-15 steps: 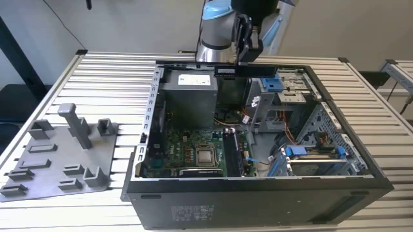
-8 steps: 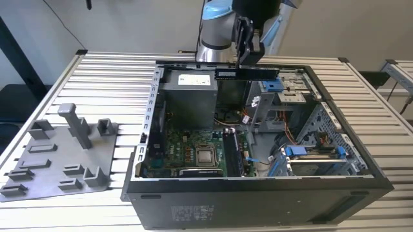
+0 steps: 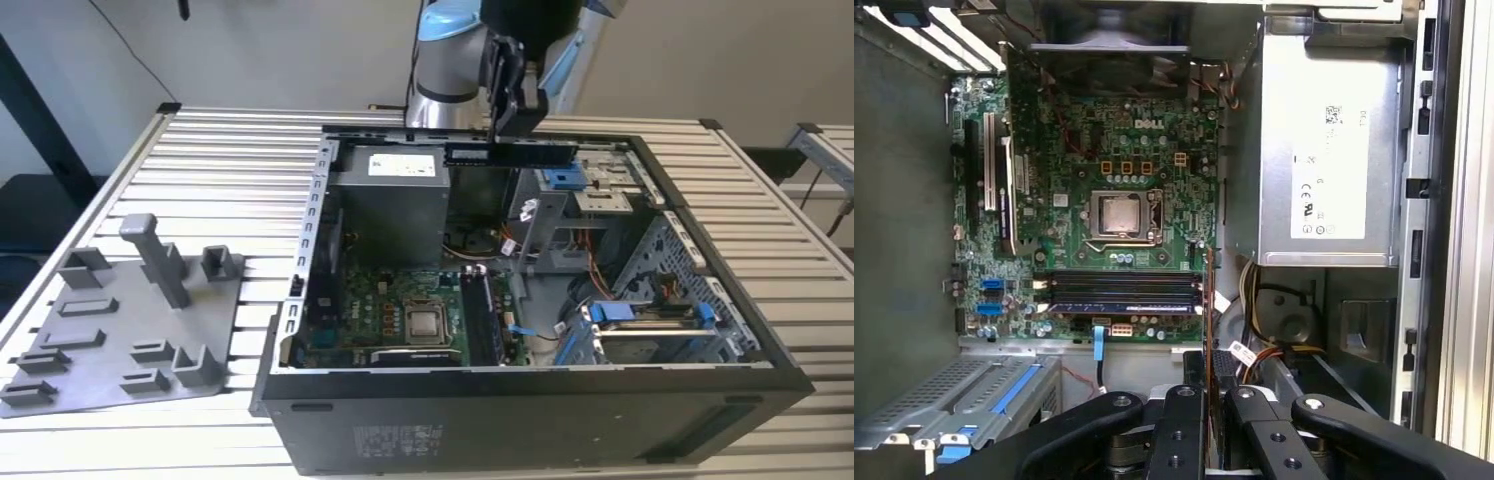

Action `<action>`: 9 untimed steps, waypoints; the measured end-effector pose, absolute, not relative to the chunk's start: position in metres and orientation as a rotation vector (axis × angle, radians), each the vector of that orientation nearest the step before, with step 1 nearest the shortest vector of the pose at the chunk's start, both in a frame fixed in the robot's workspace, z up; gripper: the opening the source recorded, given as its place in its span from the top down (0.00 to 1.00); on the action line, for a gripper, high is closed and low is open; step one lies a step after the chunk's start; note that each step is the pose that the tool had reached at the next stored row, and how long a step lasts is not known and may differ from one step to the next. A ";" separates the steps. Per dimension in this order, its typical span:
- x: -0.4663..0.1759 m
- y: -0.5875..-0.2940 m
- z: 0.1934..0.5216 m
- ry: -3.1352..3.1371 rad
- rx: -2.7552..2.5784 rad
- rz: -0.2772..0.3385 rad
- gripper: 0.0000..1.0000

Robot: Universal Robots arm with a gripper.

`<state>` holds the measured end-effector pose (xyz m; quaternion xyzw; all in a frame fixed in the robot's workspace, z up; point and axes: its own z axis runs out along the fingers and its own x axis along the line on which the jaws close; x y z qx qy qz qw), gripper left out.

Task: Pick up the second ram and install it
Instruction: 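Insert the second ram into the second slot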

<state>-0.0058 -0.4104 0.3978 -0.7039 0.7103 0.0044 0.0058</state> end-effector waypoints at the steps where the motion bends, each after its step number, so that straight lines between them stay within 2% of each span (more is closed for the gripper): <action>1: -0.006 -0.411 0.398 2.223 -2.203 0.014 0.86; 9: -0.006 -0.413 0.398 2.223 -2.203 0.014 0.86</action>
